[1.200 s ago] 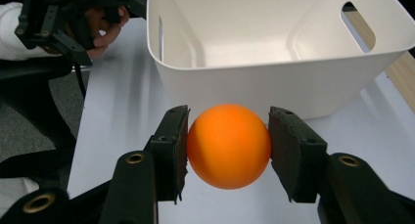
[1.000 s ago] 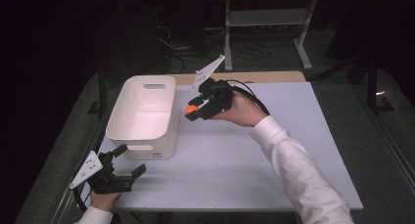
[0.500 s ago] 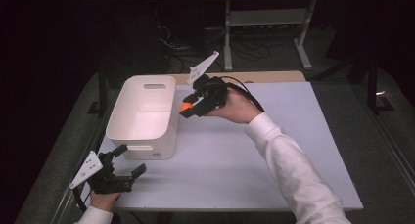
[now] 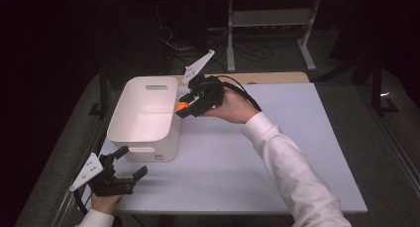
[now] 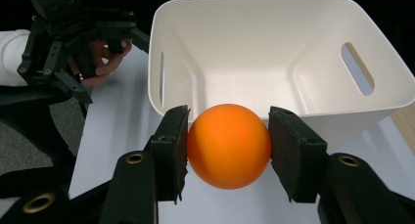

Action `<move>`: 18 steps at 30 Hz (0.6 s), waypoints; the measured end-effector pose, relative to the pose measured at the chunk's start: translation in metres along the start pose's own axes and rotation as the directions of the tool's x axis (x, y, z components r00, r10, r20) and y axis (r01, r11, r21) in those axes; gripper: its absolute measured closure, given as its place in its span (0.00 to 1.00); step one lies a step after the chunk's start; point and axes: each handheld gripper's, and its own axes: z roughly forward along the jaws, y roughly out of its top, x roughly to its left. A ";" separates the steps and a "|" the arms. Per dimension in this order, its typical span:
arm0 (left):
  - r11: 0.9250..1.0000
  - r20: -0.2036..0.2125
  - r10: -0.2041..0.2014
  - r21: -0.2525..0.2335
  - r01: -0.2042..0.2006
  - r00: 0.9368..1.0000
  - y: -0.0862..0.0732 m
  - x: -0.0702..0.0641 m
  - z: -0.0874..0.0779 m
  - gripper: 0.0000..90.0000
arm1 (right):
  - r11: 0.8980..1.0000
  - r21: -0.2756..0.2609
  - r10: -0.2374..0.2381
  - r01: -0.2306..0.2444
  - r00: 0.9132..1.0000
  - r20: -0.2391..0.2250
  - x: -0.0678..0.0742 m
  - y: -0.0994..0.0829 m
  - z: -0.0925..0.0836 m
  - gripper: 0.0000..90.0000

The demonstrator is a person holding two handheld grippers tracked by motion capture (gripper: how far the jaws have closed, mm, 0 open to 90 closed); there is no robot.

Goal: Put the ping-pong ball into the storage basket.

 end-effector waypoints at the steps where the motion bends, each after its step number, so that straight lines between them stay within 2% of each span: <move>1: 1.000 0.000 0.000 -0.001 0.000 1.000 0.000 0.000 0.000 0.00 | 1.000 -0.005 -0.002 0.002 1.000 -0.001 0.000 0.002 0.000 0.56; 3: 1.000 -0.003 -0.009 -0.001 0.009 1.000 0.000 0.000 0.000 0.00 | 1.000 -0.005 -0.008 0.008 1.000 0.003 0.000 0.004 0.000 0.56; 18: 1.000 0.001 -0.005 0.003 0.005 1.000 0.000 0.000 0.000 0.00 | 0.999 -0.022 -0.027 0.026 0.999 -0.017 -0.002 0.019 0.014 0.56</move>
